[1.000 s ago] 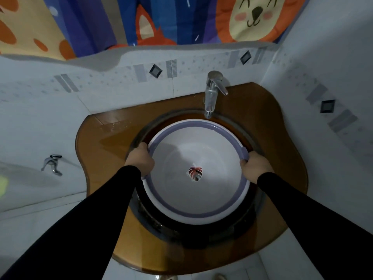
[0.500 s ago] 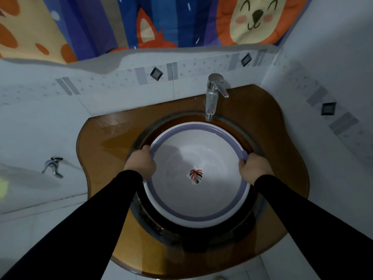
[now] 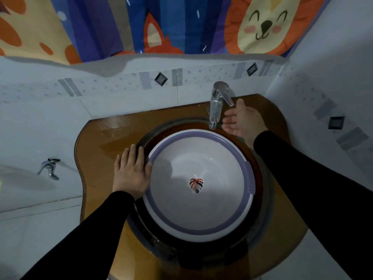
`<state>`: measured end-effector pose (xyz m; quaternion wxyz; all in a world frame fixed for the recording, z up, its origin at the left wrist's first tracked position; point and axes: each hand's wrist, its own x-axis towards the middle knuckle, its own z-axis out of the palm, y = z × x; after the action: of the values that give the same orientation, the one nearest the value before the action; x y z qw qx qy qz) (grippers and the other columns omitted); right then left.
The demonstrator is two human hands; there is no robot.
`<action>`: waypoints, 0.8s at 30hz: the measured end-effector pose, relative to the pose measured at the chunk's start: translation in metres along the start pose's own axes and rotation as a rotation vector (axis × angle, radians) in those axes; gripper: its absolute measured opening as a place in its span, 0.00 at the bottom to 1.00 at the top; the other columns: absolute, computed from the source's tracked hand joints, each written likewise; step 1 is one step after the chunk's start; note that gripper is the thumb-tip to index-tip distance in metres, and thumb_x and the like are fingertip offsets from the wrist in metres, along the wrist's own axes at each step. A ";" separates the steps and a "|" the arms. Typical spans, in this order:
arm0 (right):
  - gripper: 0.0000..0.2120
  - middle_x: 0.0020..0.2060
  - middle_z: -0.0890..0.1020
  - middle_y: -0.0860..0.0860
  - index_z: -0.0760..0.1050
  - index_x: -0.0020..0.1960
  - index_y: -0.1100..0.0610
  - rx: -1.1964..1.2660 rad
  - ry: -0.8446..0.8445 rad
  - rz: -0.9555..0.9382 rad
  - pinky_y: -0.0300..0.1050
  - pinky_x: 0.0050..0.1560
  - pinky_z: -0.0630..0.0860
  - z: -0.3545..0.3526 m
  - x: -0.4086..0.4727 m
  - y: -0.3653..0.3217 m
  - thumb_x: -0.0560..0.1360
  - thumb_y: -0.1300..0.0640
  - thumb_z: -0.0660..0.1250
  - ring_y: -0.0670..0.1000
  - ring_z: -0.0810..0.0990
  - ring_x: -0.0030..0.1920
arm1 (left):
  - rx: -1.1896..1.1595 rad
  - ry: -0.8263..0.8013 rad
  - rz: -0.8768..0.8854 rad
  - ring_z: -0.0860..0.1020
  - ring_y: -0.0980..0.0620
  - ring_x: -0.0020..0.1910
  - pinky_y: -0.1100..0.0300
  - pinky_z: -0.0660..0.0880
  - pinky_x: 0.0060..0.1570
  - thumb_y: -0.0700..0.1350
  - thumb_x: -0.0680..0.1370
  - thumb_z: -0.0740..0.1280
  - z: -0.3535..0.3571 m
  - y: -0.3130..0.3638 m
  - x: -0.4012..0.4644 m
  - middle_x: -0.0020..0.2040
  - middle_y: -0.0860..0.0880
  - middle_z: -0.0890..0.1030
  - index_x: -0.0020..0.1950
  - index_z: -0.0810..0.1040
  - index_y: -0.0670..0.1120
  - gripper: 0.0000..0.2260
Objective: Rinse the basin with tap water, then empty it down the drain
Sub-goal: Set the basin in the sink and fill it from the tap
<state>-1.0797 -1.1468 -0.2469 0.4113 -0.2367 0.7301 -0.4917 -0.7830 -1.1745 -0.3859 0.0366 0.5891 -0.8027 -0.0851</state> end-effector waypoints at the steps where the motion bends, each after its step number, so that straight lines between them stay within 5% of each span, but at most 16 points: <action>1: 0.23 0.39 0.81 0.56 0.75 0.44 0.58 0.006 -0.022 0.013 0.40 0.36 0.78 0.003 0.002 -0.005 0.82 0.45 0.49 0.52 0.82 0.41 | 0.008 0.012 0.009 0.49 0.46 0.78 0.48 0.44 0.75 0.63 0.79 0.38 0.002 -0.003 -0.001 0.79 0.45 0.52 0.78 0.53 0.48 0.32; 13: 0.15 0.24 0.74 0.50 0.71 0.38 0.56 0.044 0.047 0.044 0.35 0.23 0.72 0.014 0.020 -0.023 0.80 0.50 0.58 0.46 0.75 0.19 | 0.009 0.070 -0.018 0.52 0.46 0.77 0.48 0.46 0.75 0.61 0.80 0.38 0.007 -0.005 0.001 0.78 0.45 0.56 0.78 0.56 0.47 0.31; 24: 0.19 0.23 0.74 0.49 0.71 0.34 0.54 0.047 0.054 0.006 0.36 0.24 0.73 0.016 0.028 -0.037 0.81 0.49 0.56 0.47 0.77 0.24 | 0.024 0.073 -0.024 0.52 0.46 0.77 0.49 0.45 0.74 0.61 0.80 0.38 0.007 -0.005 0.002 0.78 0.46 0.56 0.78 0.56 0.47 0.31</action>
<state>-1.0839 -1.1907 -0.2263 0.3983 -0.2114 0.7300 -0.5136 -0.7802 -1.1766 -0.3940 0.0581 0.6018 -0.7947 -0.0543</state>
